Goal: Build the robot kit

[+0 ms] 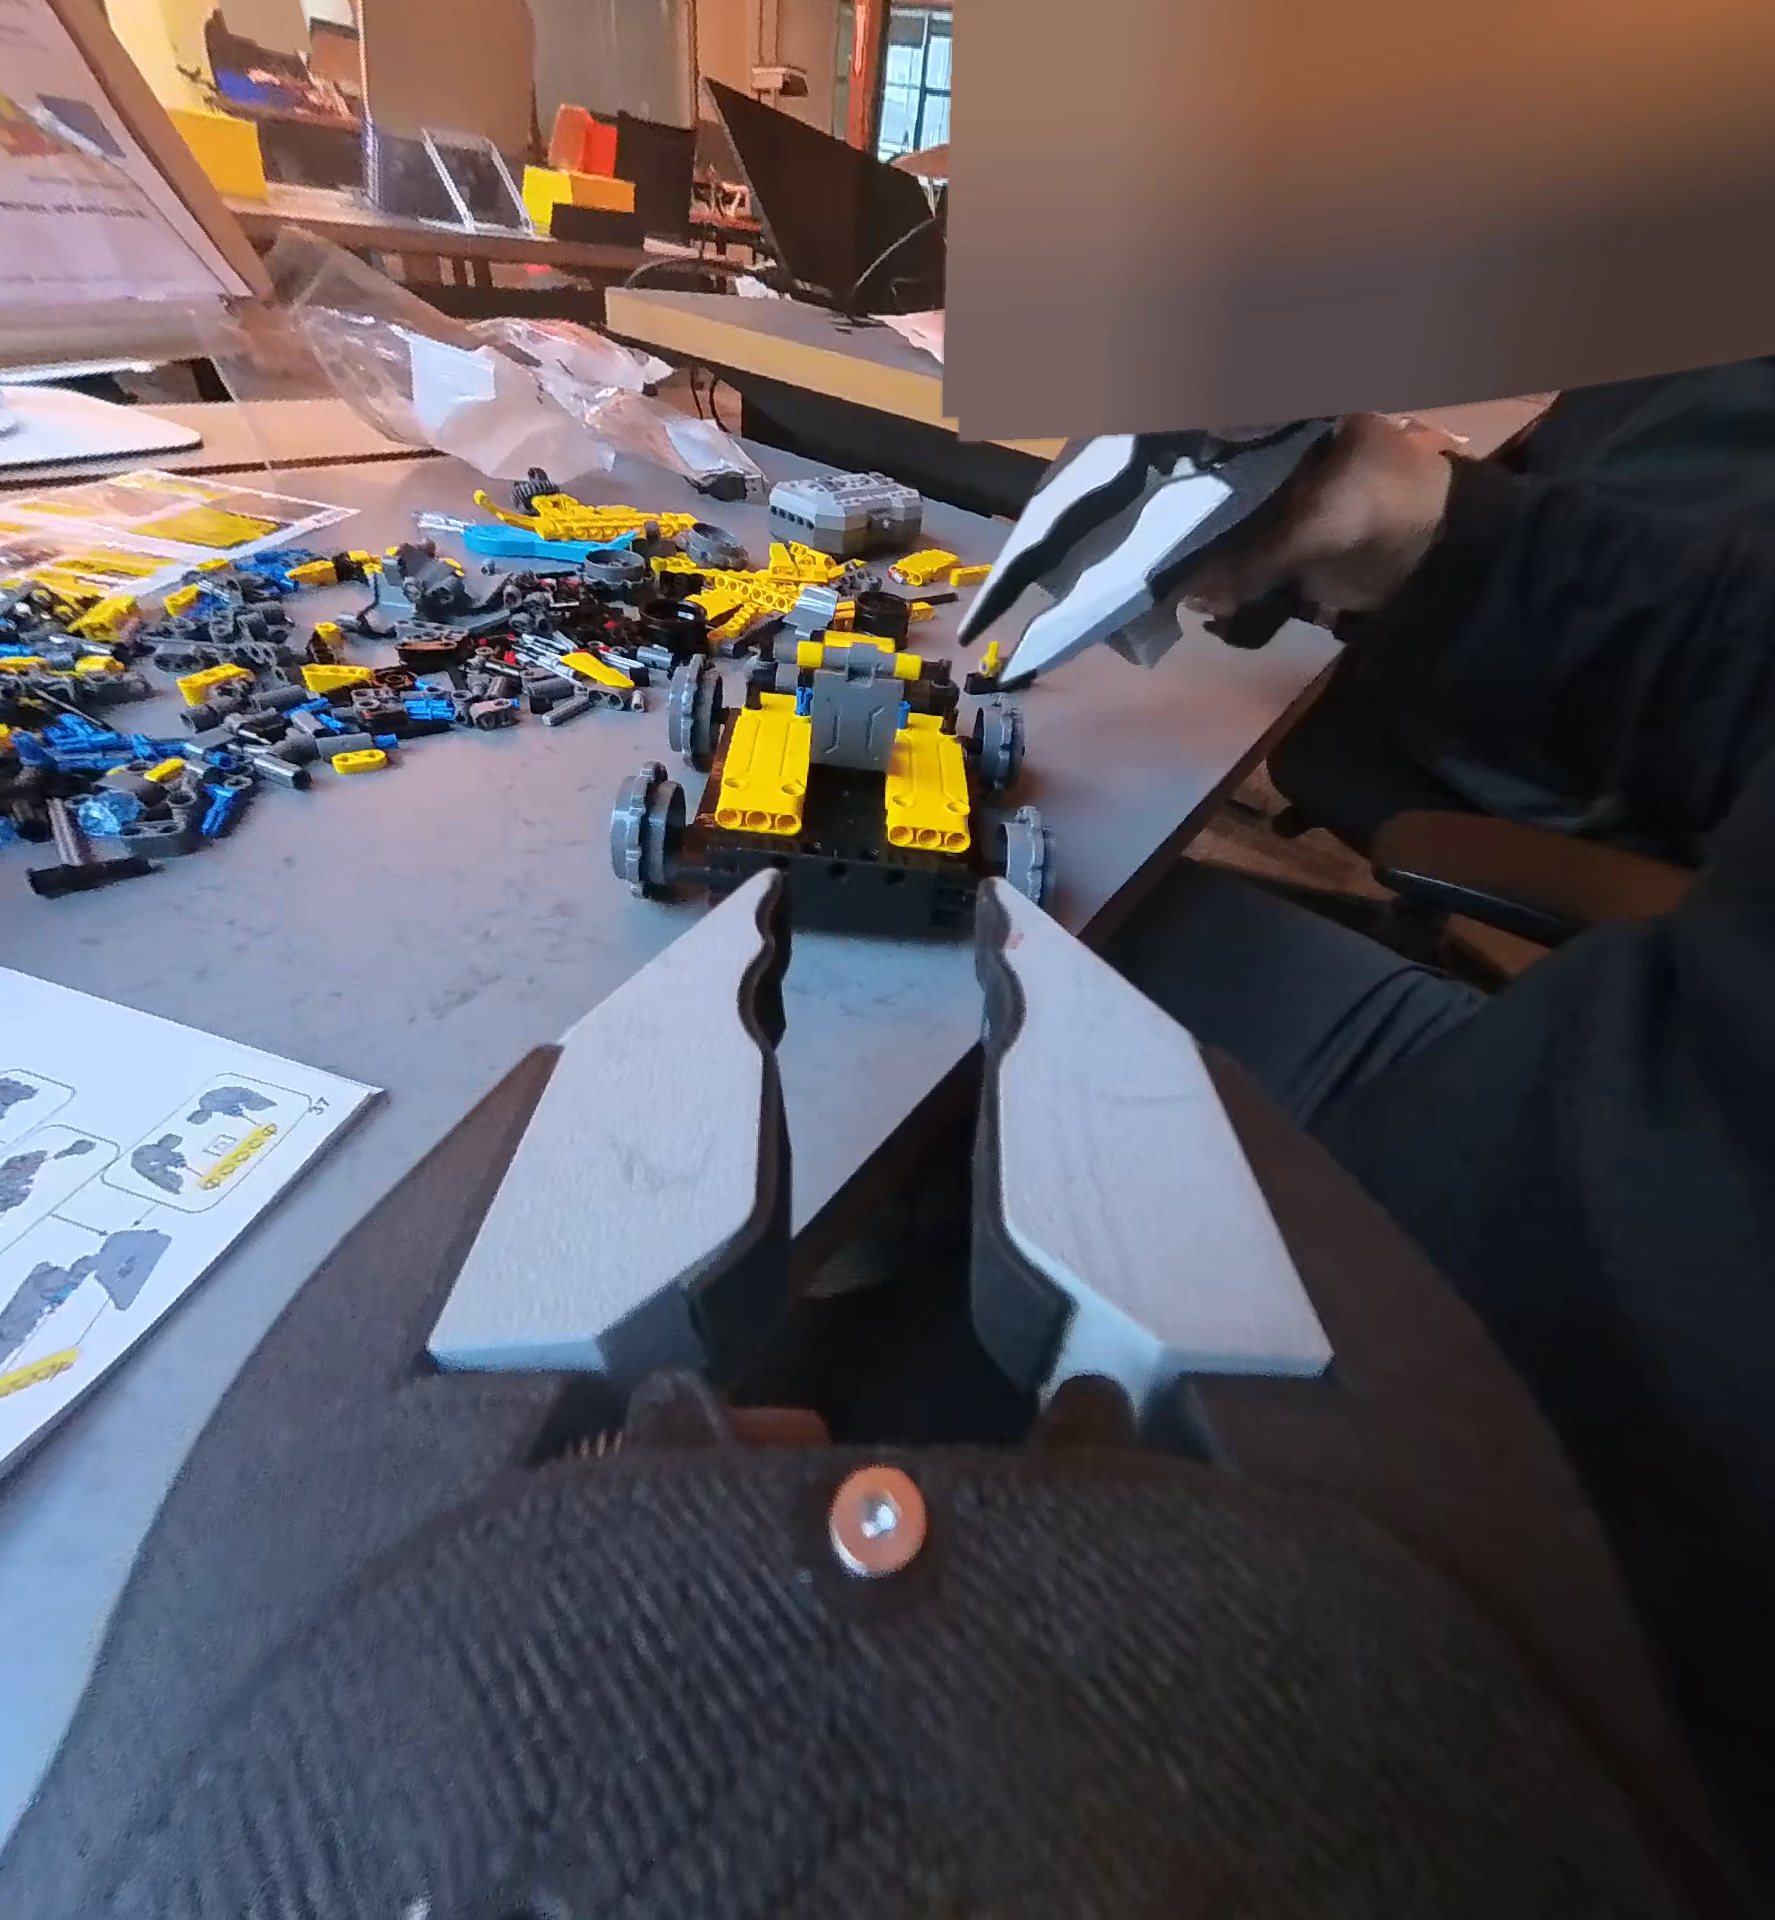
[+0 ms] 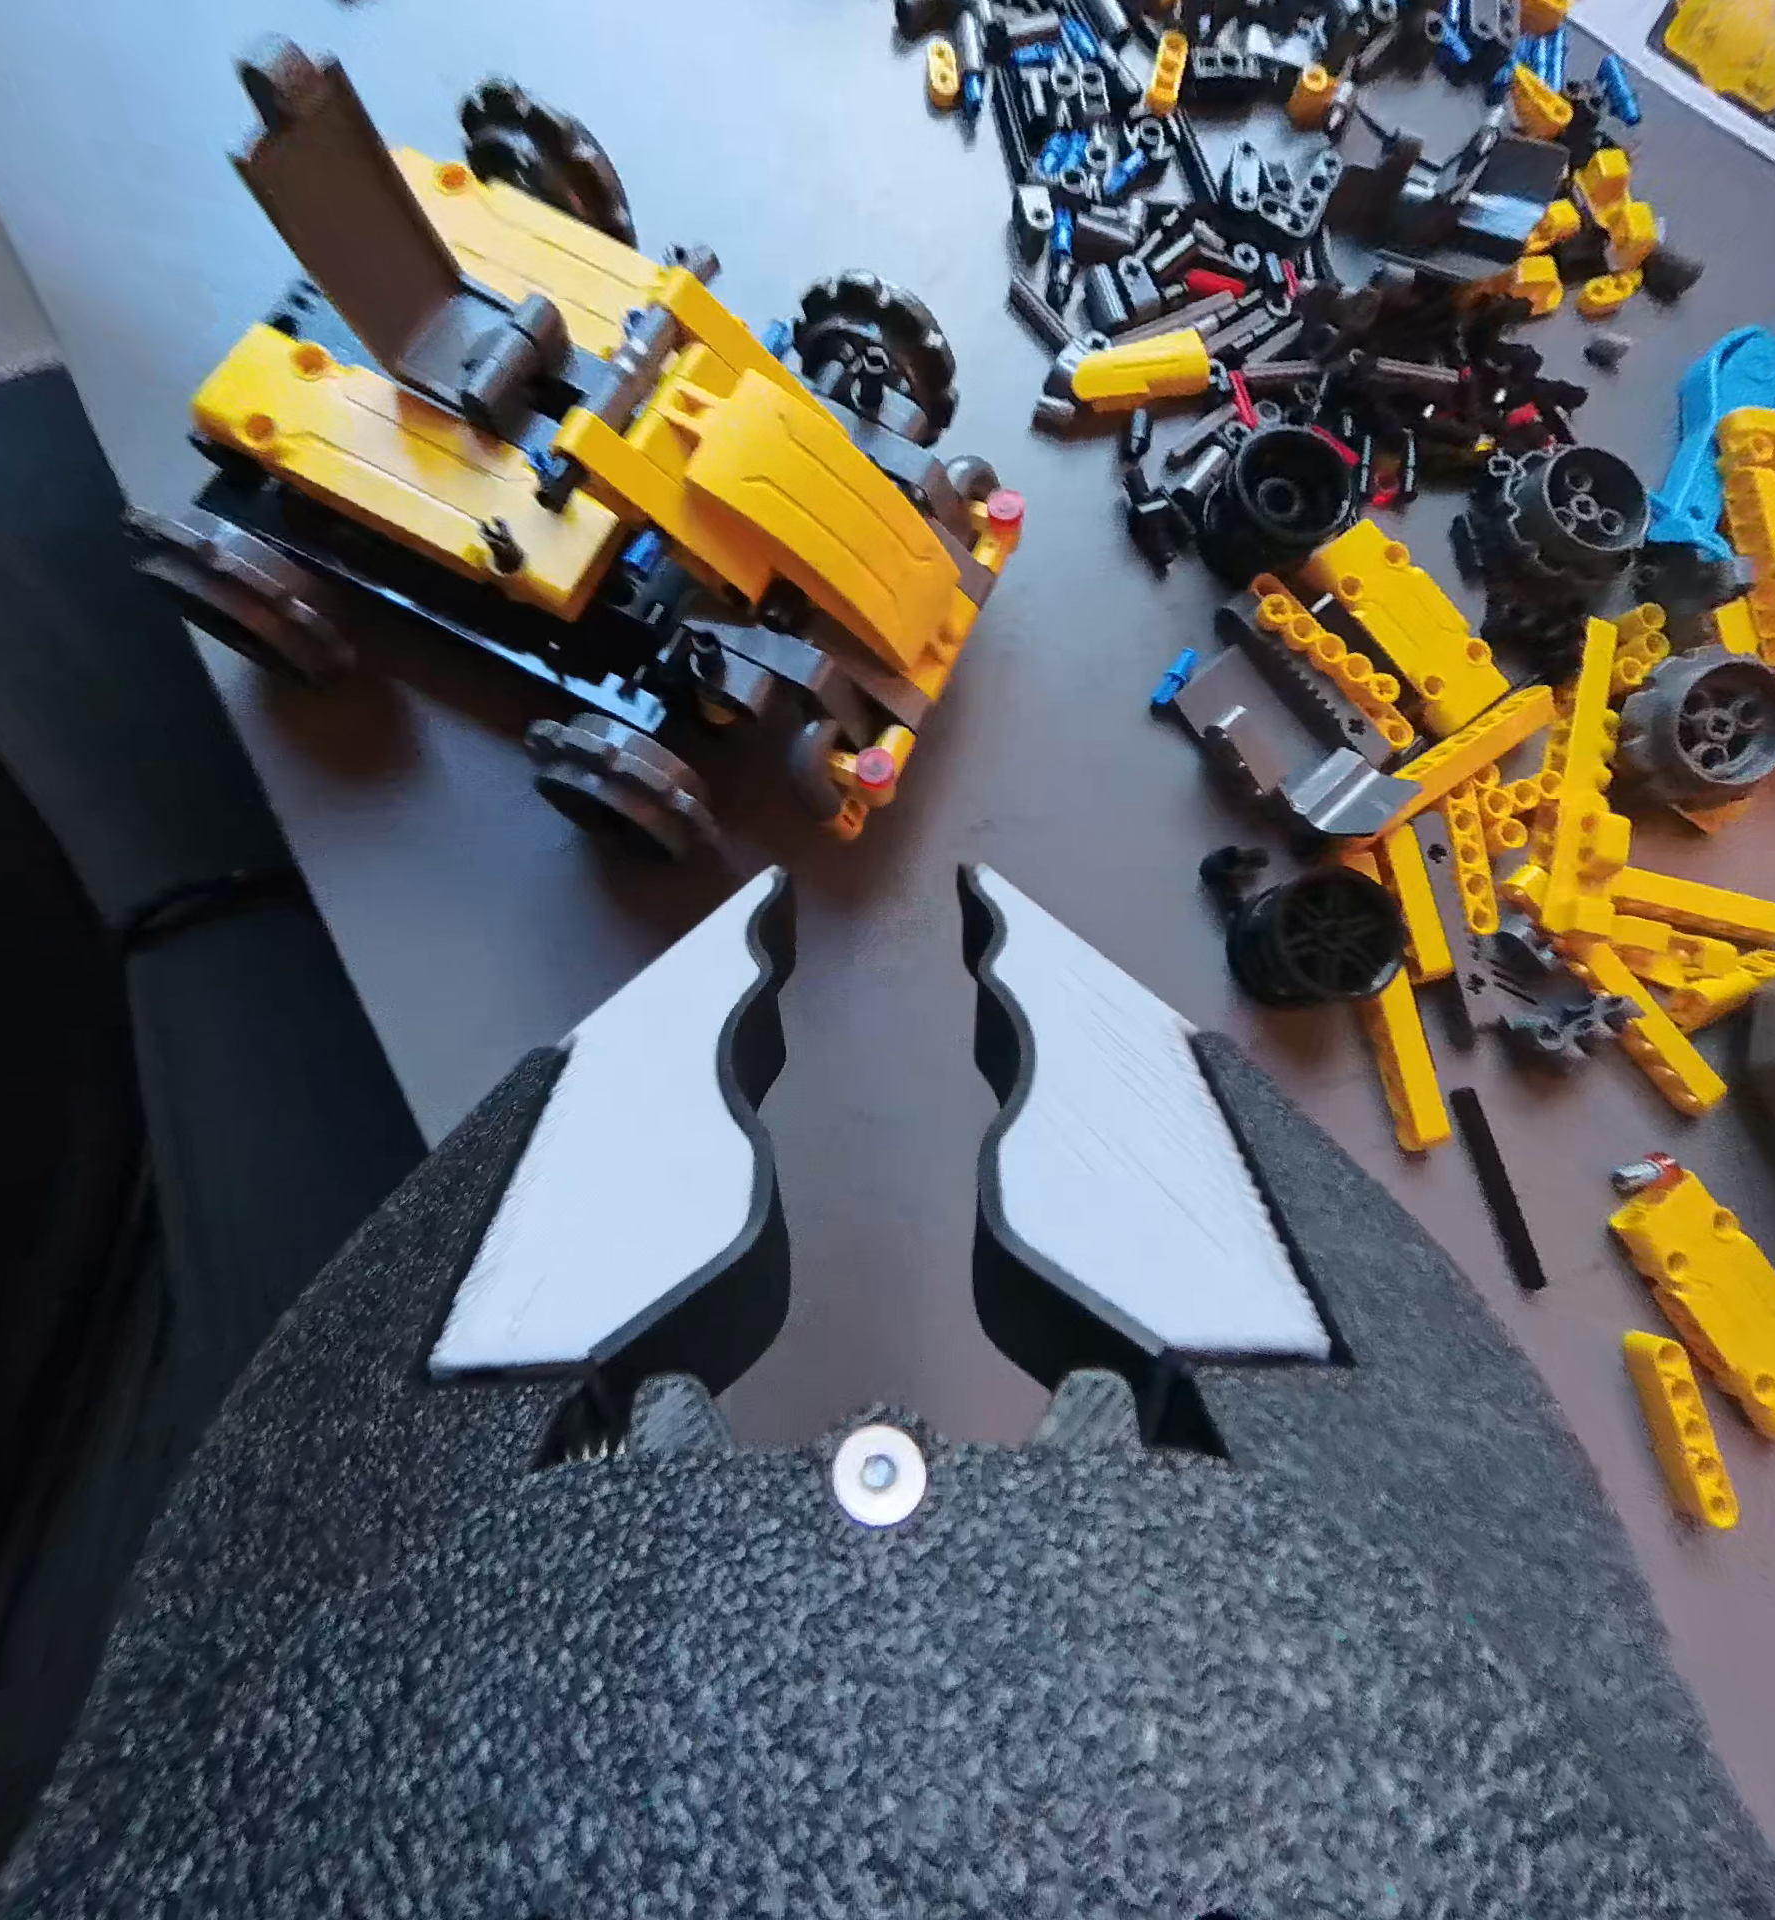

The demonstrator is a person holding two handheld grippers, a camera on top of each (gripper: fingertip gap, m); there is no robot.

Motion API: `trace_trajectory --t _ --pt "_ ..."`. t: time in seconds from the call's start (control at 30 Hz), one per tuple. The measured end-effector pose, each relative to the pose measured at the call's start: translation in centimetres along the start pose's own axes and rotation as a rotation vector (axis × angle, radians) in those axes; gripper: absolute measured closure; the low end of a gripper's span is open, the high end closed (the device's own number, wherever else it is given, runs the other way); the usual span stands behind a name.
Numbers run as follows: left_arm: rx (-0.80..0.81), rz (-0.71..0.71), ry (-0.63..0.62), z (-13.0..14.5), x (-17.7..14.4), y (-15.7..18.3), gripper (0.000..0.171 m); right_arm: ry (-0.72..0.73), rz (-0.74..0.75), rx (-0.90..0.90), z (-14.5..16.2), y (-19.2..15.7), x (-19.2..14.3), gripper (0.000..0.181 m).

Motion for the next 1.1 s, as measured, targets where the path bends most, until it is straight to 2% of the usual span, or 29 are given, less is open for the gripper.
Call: trace_trajectory --t 0.1,0.63,0.8,1.1 --pt "-0.005 0.002 -0.004 0.1 0.1 -0.1 0.139 -0.034 0.003 -0.039 0.0 0.0 1.2 0.149" --pt "-0.025 0.005 -0.029 0.7 0.5 -0.2 0.139 0.029 -0.089 -0.072 -4.1 -2.4 5.6 0.155" --pt "-0.031 0.001 -0.035 0.8 0.6 -0.2 0.139 0.068 -0.085 -0.026 -3.7 -1.7 4.3 0.153" --pt "-0.028 -0.005 -0.031 0.9 1.0 -0.2 0.139 0.280 -0.052 0.048 -3.1 -0.4 0.5 0.155"
Point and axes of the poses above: each gripper's, where its closed fingertips meet, x out along the fingers, z out of its underside, y = z × x across the jaws, the point moved 5 cm from there along -x, back along the fingers, and after that the axes turned 4 degrees about x, right-handed, at the moved point
